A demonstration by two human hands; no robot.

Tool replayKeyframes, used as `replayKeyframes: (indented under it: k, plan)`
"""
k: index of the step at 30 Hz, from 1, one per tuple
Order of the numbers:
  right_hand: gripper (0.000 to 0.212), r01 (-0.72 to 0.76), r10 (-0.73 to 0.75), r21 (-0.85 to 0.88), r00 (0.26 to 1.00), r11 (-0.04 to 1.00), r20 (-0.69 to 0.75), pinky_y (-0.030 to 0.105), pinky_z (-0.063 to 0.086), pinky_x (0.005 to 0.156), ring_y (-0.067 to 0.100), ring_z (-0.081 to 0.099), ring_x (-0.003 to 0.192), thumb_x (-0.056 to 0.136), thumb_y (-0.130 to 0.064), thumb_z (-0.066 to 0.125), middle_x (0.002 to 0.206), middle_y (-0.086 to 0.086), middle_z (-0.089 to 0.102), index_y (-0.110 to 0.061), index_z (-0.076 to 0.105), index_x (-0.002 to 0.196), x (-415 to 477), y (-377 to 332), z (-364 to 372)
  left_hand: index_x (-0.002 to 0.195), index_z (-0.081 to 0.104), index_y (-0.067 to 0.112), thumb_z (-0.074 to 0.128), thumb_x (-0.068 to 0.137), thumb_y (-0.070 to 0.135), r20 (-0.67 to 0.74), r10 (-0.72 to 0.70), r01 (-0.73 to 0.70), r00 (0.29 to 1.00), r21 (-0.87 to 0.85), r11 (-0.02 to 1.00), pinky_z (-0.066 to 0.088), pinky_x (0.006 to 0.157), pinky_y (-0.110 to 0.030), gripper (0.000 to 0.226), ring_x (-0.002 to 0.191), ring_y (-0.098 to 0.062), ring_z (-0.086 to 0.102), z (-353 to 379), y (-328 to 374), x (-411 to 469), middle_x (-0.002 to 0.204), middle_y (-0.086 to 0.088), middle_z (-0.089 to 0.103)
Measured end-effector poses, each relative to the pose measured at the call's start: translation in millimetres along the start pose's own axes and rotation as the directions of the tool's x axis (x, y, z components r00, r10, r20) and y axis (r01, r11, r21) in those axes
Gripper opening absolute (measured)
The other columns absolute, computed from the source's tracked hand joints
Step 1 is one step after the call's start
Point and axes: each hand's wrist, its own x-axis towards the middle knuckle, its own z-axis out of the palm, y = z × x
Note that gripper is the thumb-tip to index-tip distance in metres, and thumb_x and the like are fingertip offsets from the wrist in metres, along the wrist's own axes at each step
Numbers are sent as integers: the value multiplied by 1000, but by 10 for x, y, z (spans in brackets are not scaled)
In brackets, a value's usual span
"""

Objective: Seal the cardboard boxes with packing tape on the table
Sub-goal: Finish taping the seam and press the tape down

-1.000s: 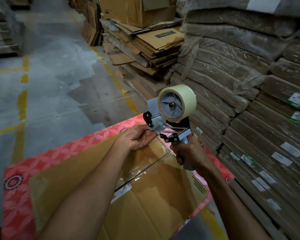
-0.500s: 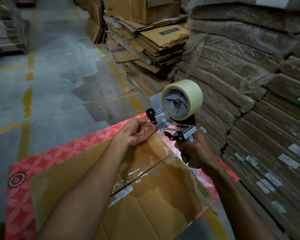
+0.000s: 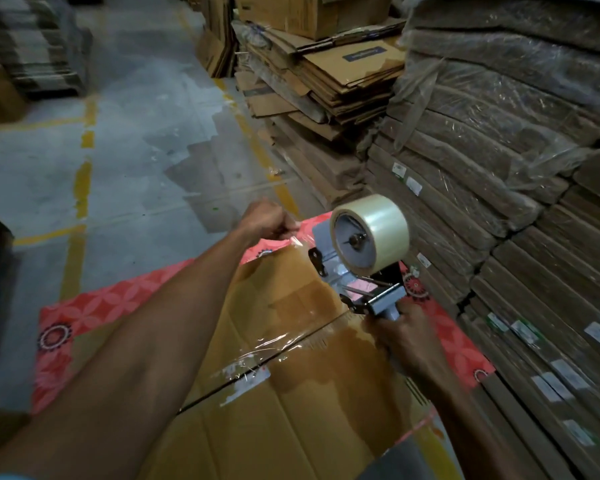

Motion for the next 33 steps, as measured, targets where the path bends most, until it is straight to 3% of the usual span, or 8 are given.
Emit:
replayKeyframes:
  k: [3, 8, 15, 19, 23, 27, 29, 33]
  plan:
    - [21, -49, 48, -32, 999, 998, -25, 33, 40, 52, 19, 54, 47, 82, -10, 72, 51, 3, 62, -9, 65, 63, 3, 88, 120, 76, 77, -2, 75, 78, 2, -45, 69, -63, 997, 119, 991, 54, 68, -37, 5, 64, -24, 64, 149, -155, 83, 78, -21, 74]
    - [31, -65, 65, -2, 998, 998, 9, 37, 41, 54, 19, 50, 47, 84, -8, 68, 48, 0, 55, -15, 57, 55, 24, 69, 187, 70, 71, 0, 65, 84, -5, -135, 87, -93, 987, -38, 995, 46, 58, -28, 15, 62, -23, 59, 300, -310, 83, 64, -12, 66]
    - [21, -71, 72, -33, 997, 997, 13, 42, 44, 55, 22, 53, 49, 76, -17, 66, 49, 3, 59, -14, 63, 55, 65, 5, 187, 76, 78, 3, 72, 76, 2, -146, 152, -134, 977, 129, 983, 56, 74, -41, 6, 77, -25, 67, 335, -385, 181, 82, -14, 75]
    - [11, -74, 75, -94, 997, 993, 15, 49, 51, 59, 27, 57, 53, 65, -31, 62, 54, 6, 63, -22, 69, 68, 106, -37, 195, 65, 72, 5, 77, 62, 13, -155, 55, -13, 986, 258, 966, 45, 52, -31, 10, 63, -21, 61, 293, -373, 262, 74, -11, 72]
    - [19, -47, 56, -199, 998, 979, 37, 51, 55, 70, 33, 64, 64, 75, -26, 59, 68, 15, 69, -8, 66, 72, 131, -114, 222, 83, 72, 4, 78, 82, 28, -197, 67, 37, 978, 479, 877, 46, 60, -30, 25, 76, -23, 63, 247, -435, 291, 80, -10, 68]
    - [27, -28, 50, -249, 995, 968, 83, 40, 53, 64, 29, 62, 60, 87, -27, 57, 64, 8, 64, -14, 58, 64, 137, -156, 202, 114, 73, 14, 60, 91, 27, -54, 336, -282, 940, 426, 860, 54, 90, -39, 30, 101, -24, 66, 375, -537, 155, 113, -6, 73]
    - [28, -4, 36, -238, 991, 971, 131, 35, 47, 57, 22, 54, 53, 89, -28, 59, 58, 3, 59, -14, 58, 64, 138, -199, 183, 126, 66, 15, 55, 89, 29, 151, 261, -300, 954, 548, 781, 49, 98, -43, 41, 113, -28, 60, 400, -555, 133, 129, -9, 65]
    - [26, 19, 37, -231, 970, 973, 239, 30, 48, 48, 21, 60, 46, 89, -20, 59, 58, 7, 64, -12, 62, 65, 223, -345, 119, 138, 54, 5, 59, 97, 4, 168, 123, -199, 978, 586, 786, 44, 97, -35, 42, 116, -26, 55, 455, -518, 274, 136, -12, 57]
